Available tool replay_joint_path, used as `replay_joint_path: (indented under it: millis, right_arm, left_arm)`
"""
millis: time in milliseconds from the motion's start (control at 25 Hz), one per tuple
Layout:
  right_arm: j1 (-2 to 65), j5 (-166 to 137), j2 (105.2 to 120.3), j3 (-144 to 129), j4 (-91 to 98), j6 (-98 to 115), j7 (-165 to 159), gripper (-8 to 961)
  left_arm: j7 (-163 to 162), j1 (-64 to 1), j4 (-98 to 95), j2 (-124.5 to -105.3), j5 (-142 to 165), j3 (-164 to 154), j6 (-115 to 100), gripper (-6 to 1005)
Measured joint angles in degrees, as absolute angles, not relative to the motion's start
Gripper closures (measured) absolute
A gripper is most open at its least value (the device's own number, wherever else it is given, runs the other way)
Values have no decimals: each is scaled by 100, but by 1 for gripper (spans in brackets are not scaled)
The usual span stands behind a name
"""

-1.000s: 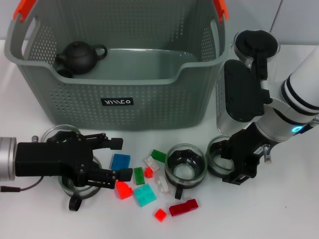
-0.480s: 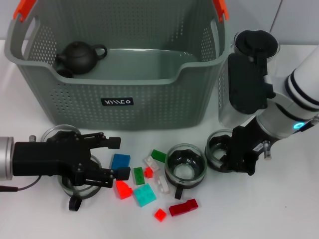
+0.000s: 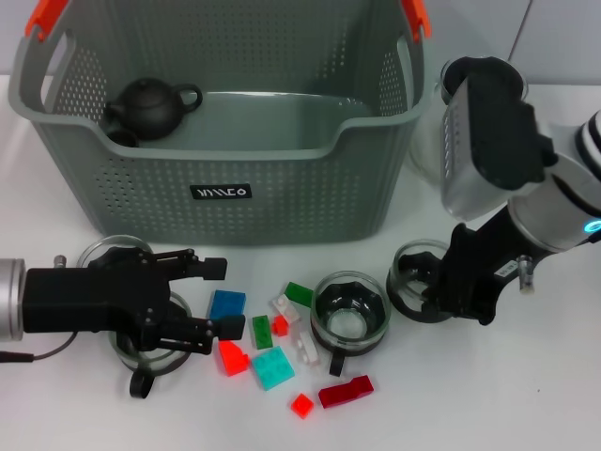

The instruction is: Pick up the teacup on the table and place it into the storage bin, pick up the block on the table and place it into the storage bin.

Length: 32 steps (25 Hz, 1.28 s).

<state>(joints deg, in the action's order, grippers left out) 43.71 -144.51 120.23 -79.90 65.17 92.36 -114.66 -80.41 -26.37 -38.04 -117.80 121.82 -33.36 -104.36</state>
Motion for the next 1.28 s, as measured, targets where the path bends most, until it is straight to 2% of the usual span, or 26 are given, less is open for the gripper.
replay_joint_path:
  millis: [360, 680, 880, 1280]
  right_arm:
    - [4187, -14308, 12023, -7261, 8351, 10888, -11956, 899]
    - [4734, -13198, 11929, -6940, 9016, 11379, -12542, 898]
    - [5399, -13093, 12019, -6629, 8950, 10889, -12493, 898]
    - [5818, -13526, 11917, -6583, 7702, 8468, -12296, 899]
  left_arm:
    - [-8037, -2636, -3761, -11785, 12158, -3329, -10521, 48]
    - [-8061, -2654, -3761, -11778, 12131, -3331, -10541, 48]
    - [-8042, -2694, -3762, -11772, 12126, -3332, -10552, 49]
    - [-7948, -2700, -3762, -11759, 12119, -3331, -10496, 49]
